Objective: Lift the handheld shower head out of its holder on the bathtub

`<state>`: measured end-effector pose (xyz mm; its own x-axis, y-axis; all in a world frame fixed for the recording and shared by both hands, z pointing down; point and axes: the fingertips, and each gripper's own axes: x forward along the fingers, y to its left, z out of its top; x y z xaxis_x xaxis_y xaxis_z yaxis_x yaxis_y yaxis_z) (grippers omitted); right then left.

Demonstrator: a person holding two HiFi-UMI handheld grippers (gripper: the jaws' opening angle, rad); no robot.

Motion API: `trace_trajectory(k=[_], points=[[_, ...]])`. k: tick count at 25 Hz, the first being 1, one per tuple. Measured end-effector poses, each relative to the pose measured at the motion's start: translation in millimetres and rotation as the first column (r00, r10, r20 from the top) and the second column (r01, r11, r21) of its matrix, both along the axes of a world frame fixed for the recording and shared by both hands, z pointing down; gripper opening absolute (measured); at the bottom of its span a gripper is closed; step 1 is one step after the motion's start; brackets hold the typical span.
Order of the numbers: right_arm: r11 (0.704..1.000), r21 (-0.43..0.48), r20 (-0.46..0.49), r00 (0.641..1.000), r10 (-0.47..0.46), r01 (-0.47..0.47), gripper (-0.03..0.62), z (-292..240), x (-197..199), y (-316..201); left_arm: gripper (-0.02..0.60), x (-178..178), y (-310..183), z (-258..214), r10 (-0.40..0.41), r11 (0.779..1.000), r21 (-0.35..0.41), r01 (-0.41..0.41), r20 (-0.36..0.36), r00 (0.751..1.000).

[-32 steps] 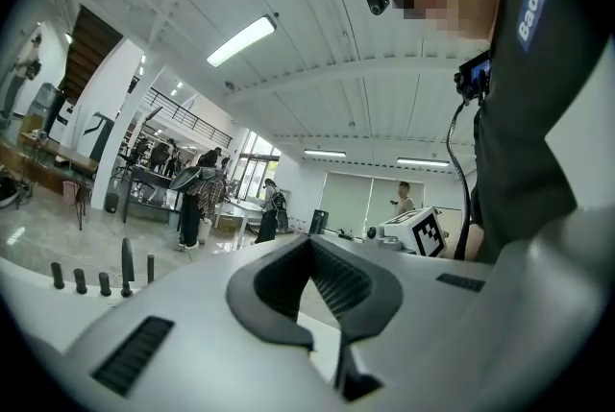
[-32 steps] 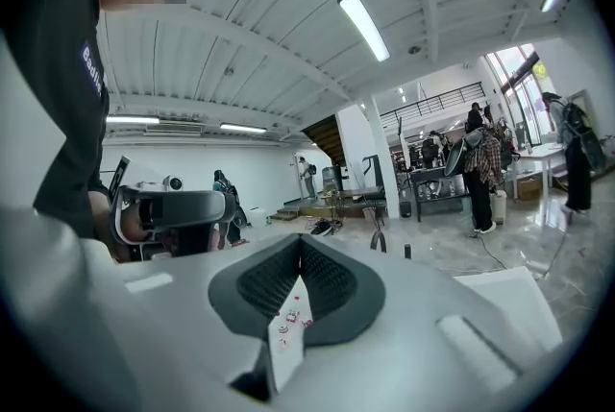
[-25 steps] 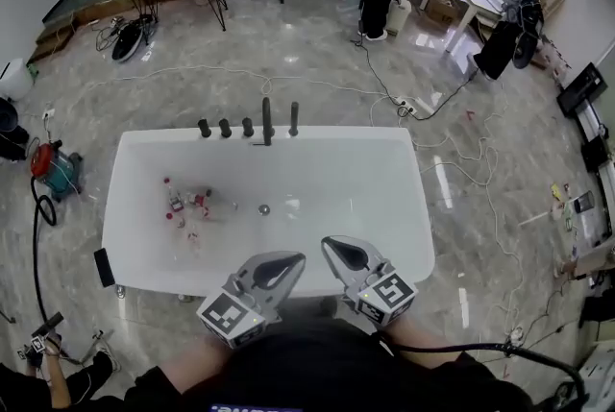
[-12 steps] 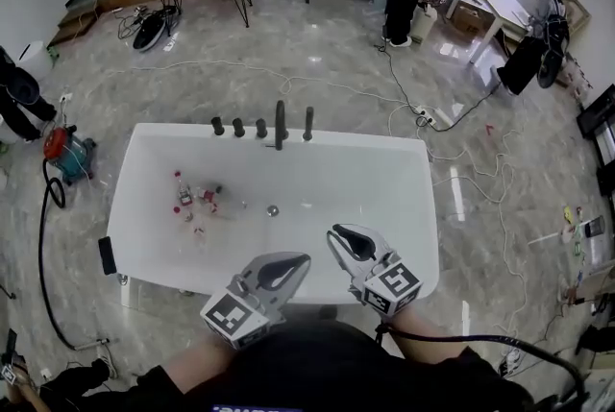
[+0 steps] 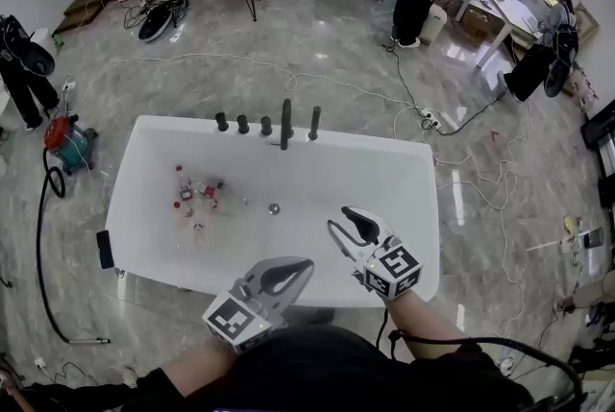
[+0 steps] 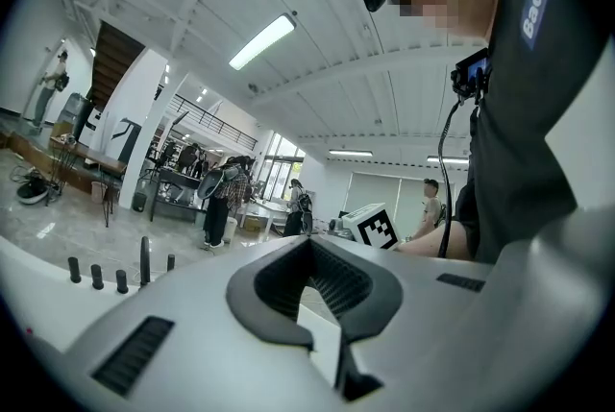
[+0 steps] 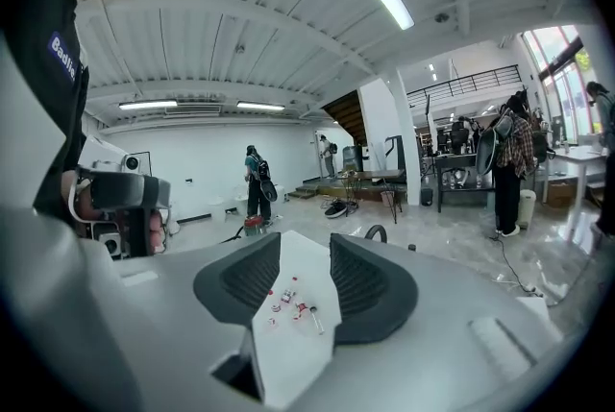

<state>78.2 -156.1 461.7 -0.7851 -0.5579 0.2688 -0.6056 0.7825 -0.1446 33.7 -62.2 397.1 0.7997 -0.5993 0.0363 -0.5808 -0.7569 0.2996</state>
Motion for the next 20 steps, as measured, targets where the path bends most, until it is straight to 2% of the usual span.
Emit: trace_trajectory(k=[15,20], points=[[0.997,-0.029,-0.091,0.993,0.069,-0.072,0.198,37.4,-1.2,-92.7,0.000,-21.9,-15.8,12.0,-0.020,1.000,-0.019,0.020,-0.008,1.000],[0.993,-0.065,-0.102,0.990,0.096,-0.103,0.215,56.3,-7.6,-134.5,0.000,-31.7,-24.8,16.1,-0.033,0.999,-0.020,0.033,-0.005,0.999]])
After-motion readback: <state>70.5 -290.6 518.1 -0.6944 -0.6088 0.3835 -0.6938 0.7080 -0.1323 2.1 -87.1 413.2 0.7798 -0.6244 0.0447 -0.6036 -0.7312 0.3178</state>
